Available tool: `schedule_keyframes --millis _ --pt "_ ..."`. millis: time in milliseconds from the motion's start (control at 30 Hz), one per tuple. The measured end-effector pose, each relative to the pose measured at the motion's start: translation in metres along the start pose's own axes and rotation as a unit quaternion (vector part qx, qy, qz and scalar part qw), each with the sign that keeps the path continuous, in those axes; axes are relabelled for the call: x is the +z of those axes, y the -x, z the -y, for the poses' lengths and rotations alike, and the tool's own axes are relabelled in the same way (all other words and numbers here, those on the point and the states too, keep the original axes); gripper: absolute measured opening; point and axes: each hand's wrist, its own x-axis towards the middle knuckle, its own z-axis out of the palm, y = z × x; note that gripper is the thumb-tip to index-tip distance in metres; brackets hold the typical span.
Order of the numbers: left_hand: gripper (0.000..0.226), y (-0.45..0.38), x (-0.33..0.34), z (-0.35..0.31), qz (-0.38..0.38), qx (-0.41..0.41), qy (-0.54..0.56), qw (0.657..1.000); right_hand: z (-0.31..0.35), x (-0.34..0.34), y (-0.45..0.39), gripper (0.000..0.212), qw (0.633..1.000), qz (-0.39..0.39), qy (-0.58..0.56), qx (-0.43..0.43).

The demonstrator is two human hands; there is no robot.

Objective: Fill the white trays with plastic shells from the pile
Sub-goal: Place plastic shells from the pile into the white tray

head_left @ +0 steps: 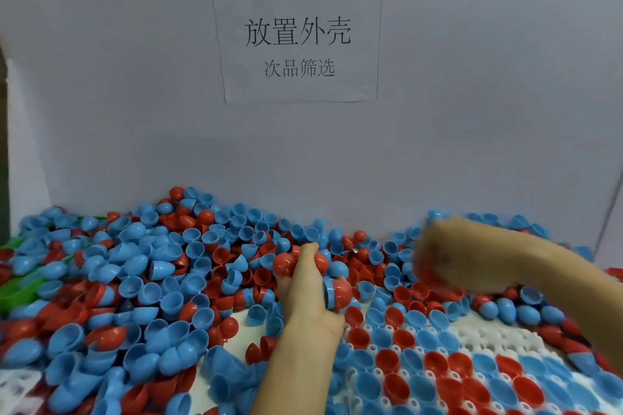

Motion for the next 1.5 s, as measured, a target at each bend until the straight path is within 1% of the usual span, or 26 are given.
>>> schedule_keyframes --millis 33,67,100,133,167,200,267,333,400,467,567,633,667,800,900,1033,1100,1167,1233,1300,1333,1367,1400,1433,1467,1500 --pt "0.037 -0.002 -0.001 0.002 0.002 -0.006 0.001 1.000 0.005 -0.001 -0.010 0.057 0.983 -0.087 -0.150 -0.052" --pt "0.039 -0.003 -0.001 0.004 0.005 -0.014 0.000 1.000 0.010 -0.003 -0.018 0.068 0.937 -0.125 -0.313 -0.094" --pt "0.040 -0.004 -0.001 0.005 0.008 -0.021 -0.003 1.000 0.015 -0.004 -0.025 0.082 0.895 -0.132 -0.406 -0.127" --pt "0.040 -0.004 -0.001 0.005 0.012 -0.025 -0.005 1.000 0.021 -0.003 -0.029 0.092 0.883 -0.129 -0.427 -0.147" --pt "0.039 -0.004 -0.002 0.005 0.014 -0.024 -0.006 1.000 0.023 0.000 -0.033 0.093 0.892 -0.126 -0.403 -0.160" --pt "0.037 -0.004 -0.002 0.005 0.017 -0.022 -0.003 1.000 0.024 0.005 -0.033 0.088 0.906 -0.131 -0.367 -0.165" --pt "0.029 -0.003 -0.001 0.005 0.026 -0.018 0.002 1.000 0.026 0.016 -0.028 0.064 0.933 -0.145 -0.294 -0.147" --pt "0.023 -0.002 0.000 0.004 0.036 -0.014 -0.002 0.999 0.025 0.024 -0.018 0.041 0.944 -0.141 -0.260 -0.144" --pt "0.031 -0.002 0.001 0.005 0.040 -0.009 -0.006 0.999 0.024 0.033 -0.006 0.028 0.944 -0.112 -0.257 -0.173" --pt "0.038 -0.003 0.001 0.007 0.040 -0.013 -0.018 0.999 0.028 0.042 0.003 0.034 0.944 -0.106 -0.249 -0.186" --pt "0.043 0.000 0.001 0.009 0.047 -0.015 -0.047 0.998 0.035 0.058 0.003 0.035 0.951 -0.179 -0.177 -0.180" --pt "0.044 0.003 0.003 0.011 0.048 -0.002 -0.033 0.998 0.036 0.061 0.003 0.029 0.941 -0.222 -0.190 -0.171" --pt "0.044 0.004 0.005 0.011 0.039 0.008 -0.019 0.999 0.035 0.061 0.003 0.028 0.936 -0.225 -0.215 -0.166" --pt "0.037 0.002 0.004 0.010 0.017 0.009 0.038 0.999 0.027 0.063 0.005 0.028 0.917 -0.184 -0.320 -0.148" --pt "0.023 -0.003 0.002 0.007 0.006 0.001 0.068 0.998 0.021 0.065 0.003 0.029 0.890 -0.163 -0.403 -0.140" --pt "0.019 -0.006 0.001 0.005 0.012 0.008 0.073 0.997 0.016 0.068 0.001 0.026 0.872 -0.161 -0.442 -0.137" --pt "0.017 -0.006 0.000 0.005 0.017 0.006 0.064 0.998 0.014 0.070 0.000 0.021 0.881 -0.160 -0.424 -0.135" --pt "0.015 -0.005 0.000 0.004 0.016 0.006 0.056 0.998 0.008 0.066 0.002 0.016 0.910 -0.162 -0.362 -0.120" --pt "0.018 -0.006 0.000 0.004 0.001 0.019 0.045 0.999 0.000 0.054 0.008 0.011 0.955 -0.099 -0.260 -0.104" --pt "0.022 -0.009 0.000 0.005 -0.007 0.035 0.031 0.999 -0.010 0.040 0.014 0.008 0.991 0.058 -0.103 -0.062" --pt "0.023 -0.010 -0.001 0.006 -0.007 0.038 0.027 0.999 -0.016 0.037 0.013 0.009 0.988 0.148 -0.019 -0.029" --pt "0.024 -0.010 -0.001 0.007 -0.006 0.039 0.022 0.999 -0.018 0.034 0.011 0.014 0.978 0.203 0.054 0.001" --pt "0.027 -0.010 -0.001 0.008 -0.008 0.038 0.018 0.999 -0.017 0.031 0.008 0.021 0.977 0.193 0.089 0.017" --pt "0.033 -0.010 -0.001 0.008 -0.009 0.037 0.014 0.999 -0.015 0.029 0.003 0.026 0.990 0.124 0.065 0.006" --pt "0.038 -0.010 -0.001 0.009 -0.010 0.038 0.013 0.999 -0.011 0.026 -0.002 0.033 0.998 0.009 -0.052 -0.034" --pt "0.041 -0.009 -0.001 0.010 -0.006 0.034 0.014 0.999 -0.003 0.023 -0.006 0.053 0.971 -0.086 -0.211 -0.066"
